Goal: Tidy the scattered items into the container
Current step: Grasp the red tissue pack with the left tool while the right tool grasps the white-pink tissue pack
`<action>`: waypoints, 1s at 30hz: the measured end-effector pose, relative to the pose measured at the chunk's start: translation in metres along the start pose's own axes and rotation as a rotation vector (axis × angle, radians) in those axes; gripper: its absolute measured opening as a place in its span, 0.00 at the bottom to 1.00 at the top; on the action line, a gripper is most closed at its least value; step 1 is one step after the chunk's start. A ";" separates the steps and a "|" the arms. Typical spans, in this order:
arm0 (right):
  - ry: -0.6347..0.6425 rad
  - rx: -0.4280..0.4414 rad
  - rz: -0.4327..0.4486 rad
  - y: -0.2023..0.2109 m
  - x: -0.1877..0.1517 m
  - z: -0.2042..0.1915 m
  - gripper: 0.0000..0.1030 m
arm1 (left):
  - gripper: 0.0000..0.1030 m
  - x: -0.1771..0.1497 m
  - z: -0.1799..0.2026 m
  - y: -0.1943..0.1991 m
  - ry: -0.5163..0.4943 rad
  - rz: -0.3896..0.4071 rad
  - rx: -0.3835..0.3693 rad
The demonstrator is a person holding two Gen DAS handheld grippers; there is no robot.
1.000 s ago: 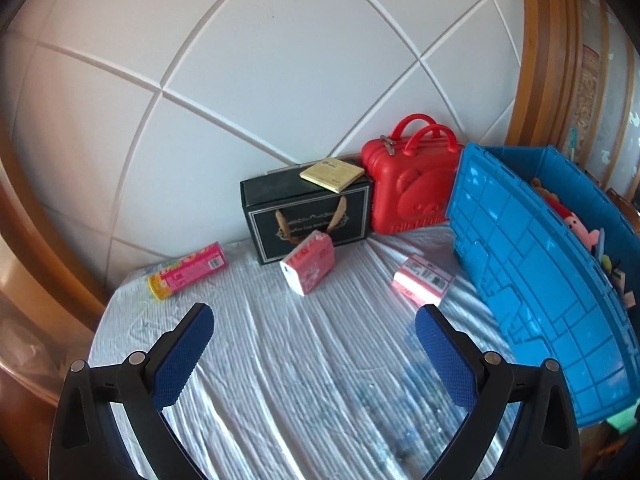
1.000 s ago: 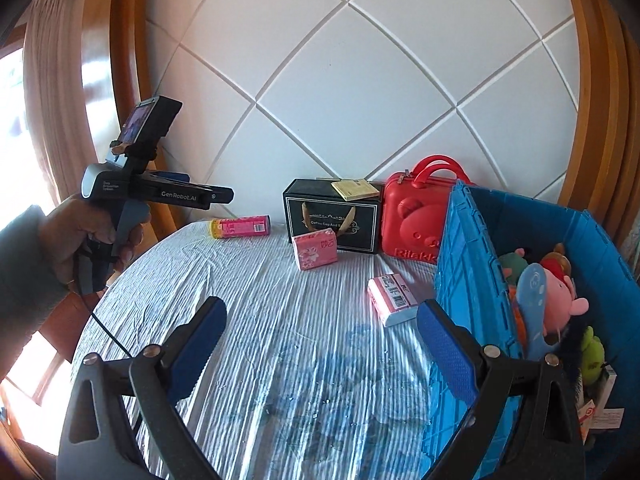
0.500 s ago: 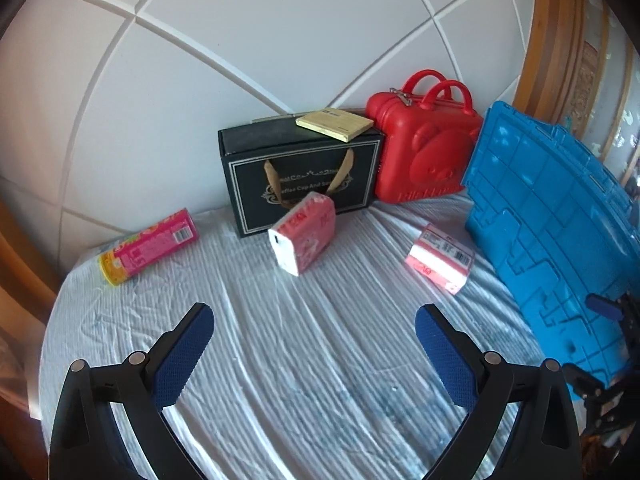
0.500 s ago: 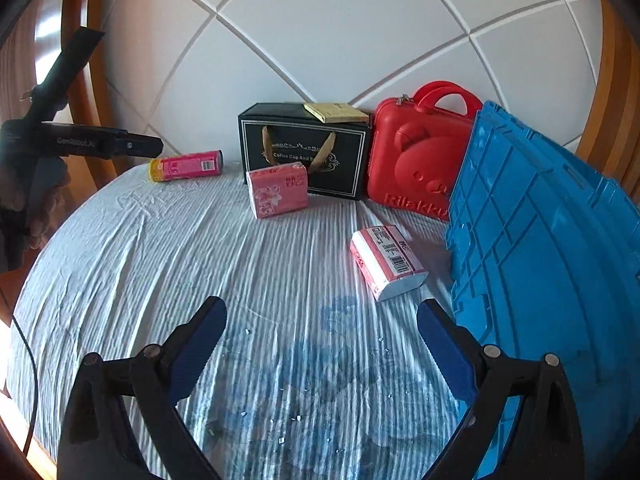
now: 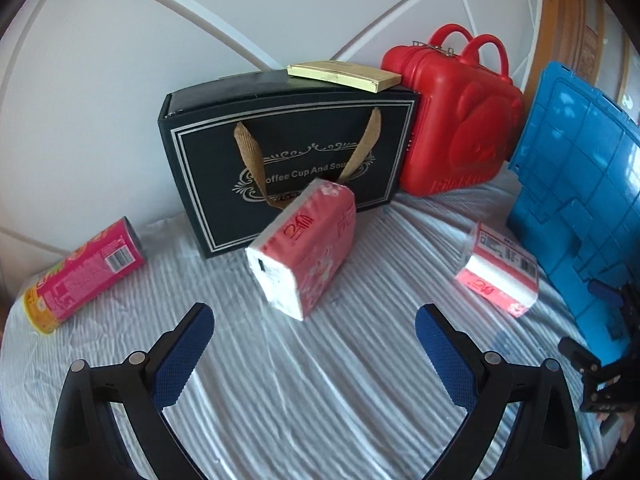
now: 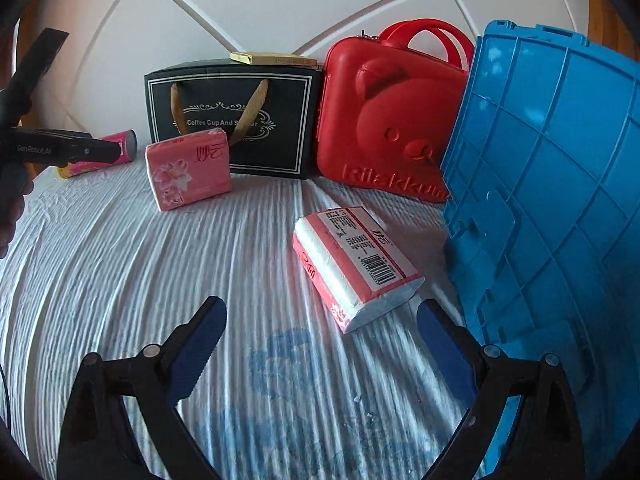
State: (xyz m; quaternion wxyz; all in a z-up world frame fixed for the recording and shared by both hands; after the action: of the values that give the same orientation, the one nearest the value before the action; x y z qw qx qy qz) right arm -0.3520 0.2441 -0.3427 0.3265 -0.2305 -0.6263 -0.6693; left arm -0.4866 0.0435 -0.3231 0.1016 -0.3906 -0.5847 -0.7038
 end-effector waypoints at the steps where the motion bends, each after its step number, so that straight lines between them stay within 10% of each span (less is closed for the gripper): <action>1: -0.002 -0.008 -0.005 -0.010 0.000 0.003 0.95 | 0.99 0.001 -0.003 -0.009 0.010 0.001 -0.010; 12: 0.014 -0.028 -0.010 -0.065 -0.006 0.011 0.95 | 0.99 0.019 -0.015 -0.095 -0.001 -0.016 -0.042; 16: 0.025 -0.030 0.005 -0.065 -0.006 0.011 0.95 | 0.60 0.021 -0.012 -0.115 -0.008 -0.054 -0.048; 30: 0.140 -0.154 -0.062 -0.119 0.013 0.020 1.00 | 0.49 -0.004 0.003 -0.053 -0.023 0.013 -0.089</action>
State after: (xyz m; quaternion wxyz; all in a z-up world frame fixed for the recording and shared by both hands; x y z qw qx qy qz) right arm -0.4490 0.2625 -0.4128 0.3299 -0.1882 -0.5555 -0.7397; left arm -0.5143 0.0609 -0.3652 0.0819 -0.4064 -0.5512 -0.7241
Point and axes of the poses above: each gripper's, at about its wrist camera, not at the fingertips, and y roughly against the way its jaws point, z to its right, x to its top, the point moved 7 cm from there along -y, roughly the way its jaws point, and after that the axes turned 5 degrees about -y, right-handed, at the moved point
